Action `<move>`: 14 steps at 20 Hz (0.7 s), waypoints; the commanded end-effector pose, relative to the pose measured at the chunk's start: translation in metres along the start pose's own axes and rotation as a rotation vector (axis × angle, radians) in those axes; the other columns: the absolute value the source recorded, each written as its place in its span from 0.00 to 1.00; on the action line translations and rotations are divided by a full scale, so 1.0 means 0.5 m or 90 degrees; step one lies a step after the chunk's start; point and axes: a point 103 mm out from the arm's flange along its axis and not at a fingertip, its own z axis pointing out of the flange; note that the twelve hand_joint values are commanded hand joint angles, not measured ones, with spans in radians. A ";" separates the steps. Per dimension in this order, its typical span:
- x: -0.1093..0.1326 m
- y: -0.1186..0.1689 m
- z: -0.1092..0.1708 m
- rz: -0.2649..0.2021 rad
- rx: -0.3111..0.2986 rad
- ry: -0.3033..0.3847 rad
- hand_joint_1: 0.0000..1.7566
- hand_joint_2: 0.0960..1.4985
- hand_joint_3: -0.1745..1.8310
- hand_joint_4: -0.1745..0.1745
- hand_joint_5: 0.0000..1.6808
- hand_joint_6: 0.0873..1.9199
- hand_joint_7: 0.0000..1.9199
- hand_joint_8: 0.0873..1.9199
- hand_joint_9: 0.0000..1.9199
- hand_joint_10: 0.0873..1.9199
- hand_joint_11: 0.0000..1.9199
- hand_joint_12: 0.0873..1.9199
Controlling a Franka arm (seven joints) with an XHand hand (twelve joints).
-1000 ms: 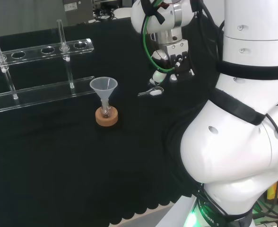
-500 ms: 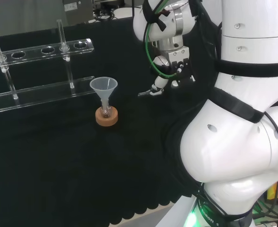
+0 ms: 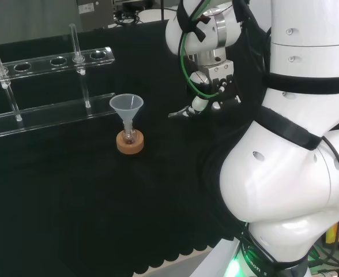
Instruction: Pick up the weighing funnel.
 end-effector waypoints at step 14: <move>0.021 0.022 0.028 -0.012 -0.001 -0.007 0.52 0.37 0.37 0.41 0.29 0.30 0.28 0.31 0.36 0.23 0.24 0.64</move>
